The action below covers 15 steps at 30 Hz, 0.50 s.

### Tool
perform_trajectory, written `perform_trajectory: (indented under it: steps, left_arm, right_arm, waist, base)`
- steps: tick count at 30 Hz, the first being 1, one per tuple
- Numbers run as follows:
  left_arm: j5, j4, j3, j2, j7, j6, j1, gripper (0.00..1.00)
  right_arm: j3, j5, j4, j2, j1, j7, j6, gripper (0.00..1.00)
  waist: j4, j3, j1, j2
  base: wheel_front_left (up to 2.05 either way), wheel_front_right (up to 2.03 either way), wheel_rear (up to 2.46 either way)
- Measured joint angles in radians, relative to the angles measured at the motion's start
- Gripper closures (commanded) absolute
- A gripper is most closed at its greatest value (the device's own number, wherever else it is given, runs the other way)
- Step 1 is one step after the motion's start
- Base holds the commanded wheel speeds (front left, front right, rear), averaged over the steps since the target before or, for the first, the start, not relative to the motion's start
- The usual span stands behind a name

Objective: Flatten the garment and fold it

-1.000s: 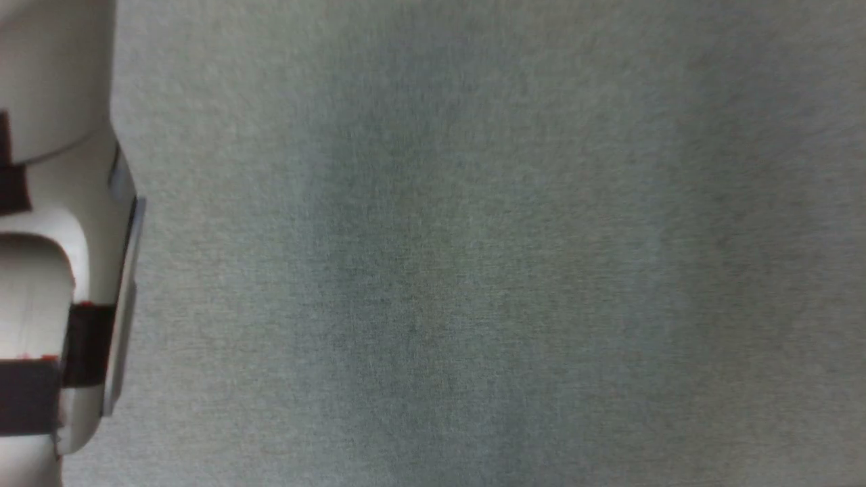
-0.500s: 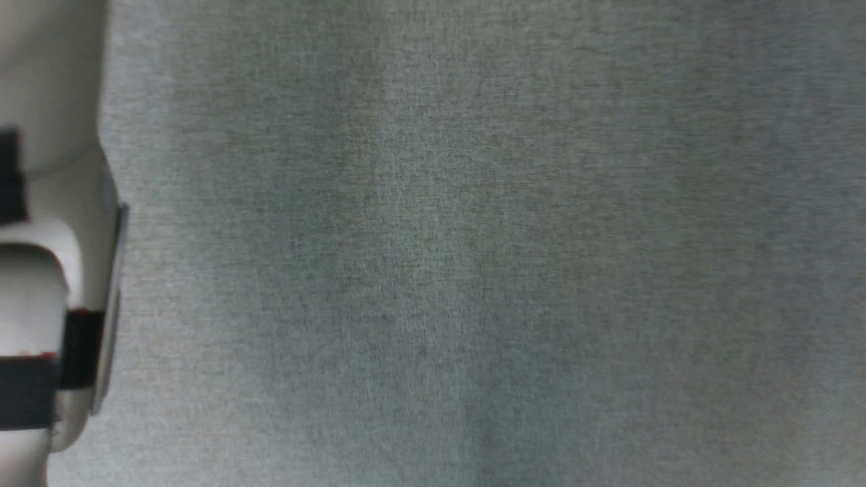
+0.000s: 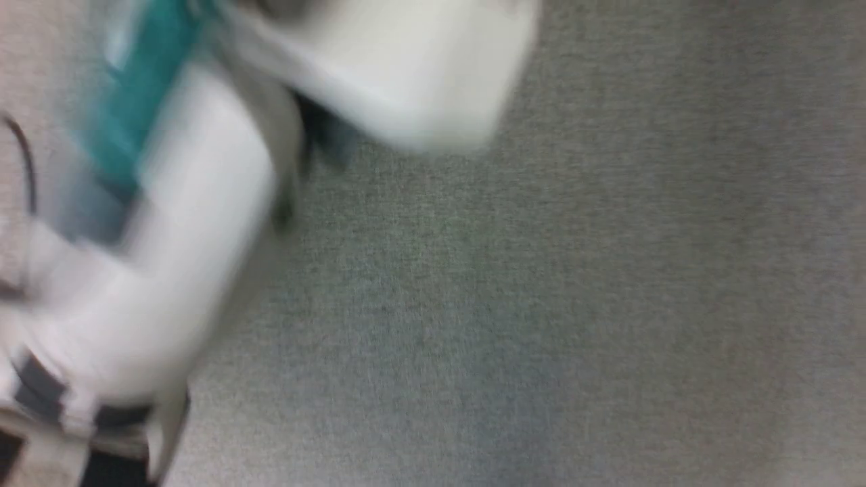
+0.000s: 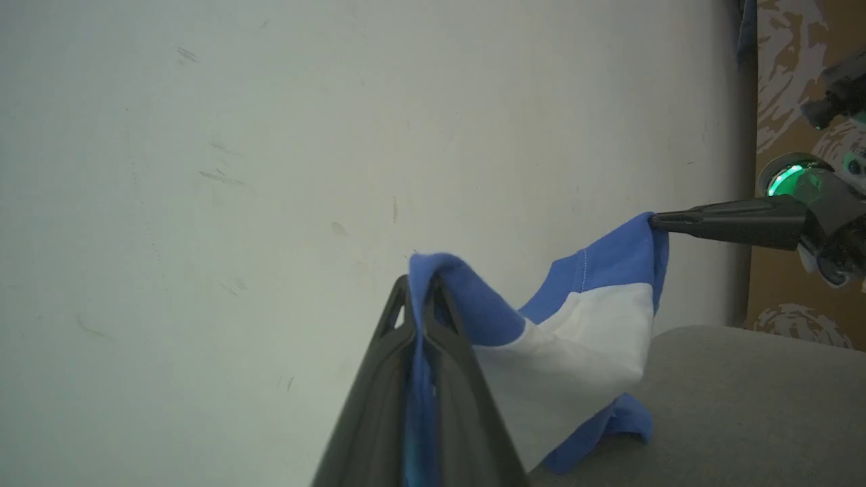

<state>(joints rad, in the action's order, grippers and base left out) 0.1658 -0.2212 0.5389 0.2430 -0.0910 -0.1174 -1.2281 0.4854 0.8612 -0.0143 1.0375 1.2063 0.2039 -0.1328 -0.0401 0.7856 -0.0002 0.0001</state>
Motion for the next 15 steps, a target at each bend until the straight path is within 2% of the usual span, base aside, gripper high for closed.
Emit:
perform_trajectory:
  steps: [4,8,15]
  left_arm:
    - [0.000,-0.103,0.073,0.043,-0.005,-0.025,0.219,1.00]
    - [0.001,-0.144,0.119,0.067,0.026,-0.080,0.414,1.00]
    - [0.056,-0.125,0.193,0.097,0.084,-0.132,0.701,1.00]
  right_arm:
    - [-0.071,0.013,0.048,-0.013,-0.238,0.020,0.000,1.00]
    - [-0.143,-0.011,0.087,-0.057,-0.473,0.026,0.000,1.00]
    - [-0.240,-0.070,0.128,-0.210,-0.849,0.002,0.000,1.00]
  waist:
    - [-0.007,-0.060,0.0000,0.0000]
    - [-0.013,-0.118,0.0000,0.0000]
    - [-0.019,-0.225,-0.0001,0.0000]
  base:
    - [0.00,0.00,0.00]
    - [0.00,0.00,0.00]
    - [0.00,0.00,0.00]
